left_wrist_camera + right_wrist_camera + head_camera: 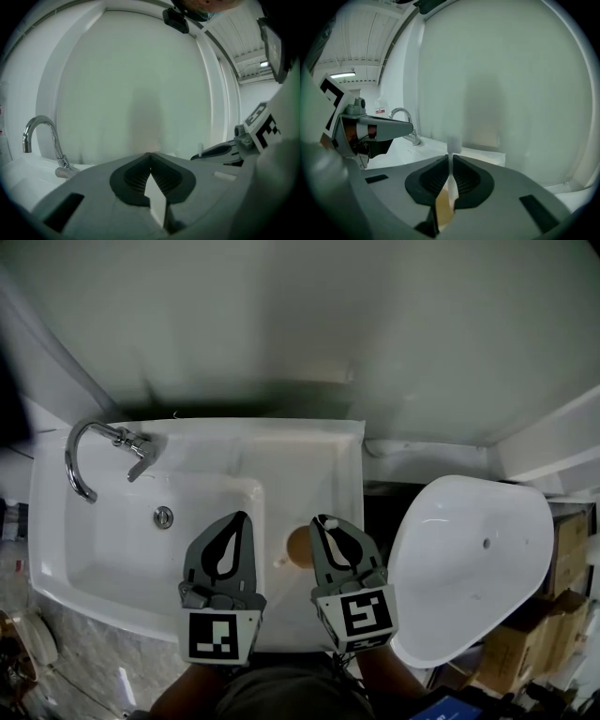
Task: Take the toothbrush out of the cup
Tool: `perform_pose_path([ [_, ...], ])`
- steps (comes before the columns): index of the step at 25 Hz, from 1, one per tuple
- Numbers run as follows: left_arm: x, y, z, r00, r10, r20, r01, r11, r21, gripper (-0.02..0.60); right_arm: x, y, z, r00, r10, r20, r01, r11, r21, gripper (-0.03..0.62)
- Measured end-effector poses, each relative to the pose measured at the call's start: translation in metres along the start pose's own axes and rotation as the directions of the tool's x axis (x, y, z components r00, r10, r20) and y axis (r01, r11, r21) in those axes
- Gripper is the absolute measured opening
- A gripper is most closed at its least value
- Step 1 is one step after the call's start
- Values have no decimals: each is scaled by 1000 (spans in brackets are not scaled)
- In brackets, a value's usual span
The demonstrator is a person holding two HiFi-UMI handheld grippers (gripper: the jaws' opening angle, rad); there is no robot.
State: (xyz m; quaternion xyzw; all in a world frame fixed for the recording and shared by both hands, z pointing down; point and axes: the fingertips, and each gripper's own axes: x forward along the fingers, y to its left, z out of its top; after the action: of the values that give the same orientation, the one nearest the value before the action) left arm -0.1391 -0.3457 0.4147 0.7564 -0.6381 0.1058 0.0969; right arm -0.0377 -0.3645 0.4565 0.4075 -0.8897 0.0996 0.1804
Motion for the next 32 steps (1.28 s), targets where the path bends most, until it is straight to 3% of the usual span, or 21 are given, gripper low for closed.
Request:
perform_pose_path([
  [9,-30,-36,33,996,-29,81,27,999,20,11,-47,8,52,989,21,146,-18,1000,-17,32],
  [19,-74,-63,76,980,-17,201,4,998,68,11,-117,20,110,943,21,332,5,997,-77,32],
  [32,-105,-79,115,952,-17,306,-16,994,106,11,-161,27,142,904,22,427,36,991,-127,31],
])
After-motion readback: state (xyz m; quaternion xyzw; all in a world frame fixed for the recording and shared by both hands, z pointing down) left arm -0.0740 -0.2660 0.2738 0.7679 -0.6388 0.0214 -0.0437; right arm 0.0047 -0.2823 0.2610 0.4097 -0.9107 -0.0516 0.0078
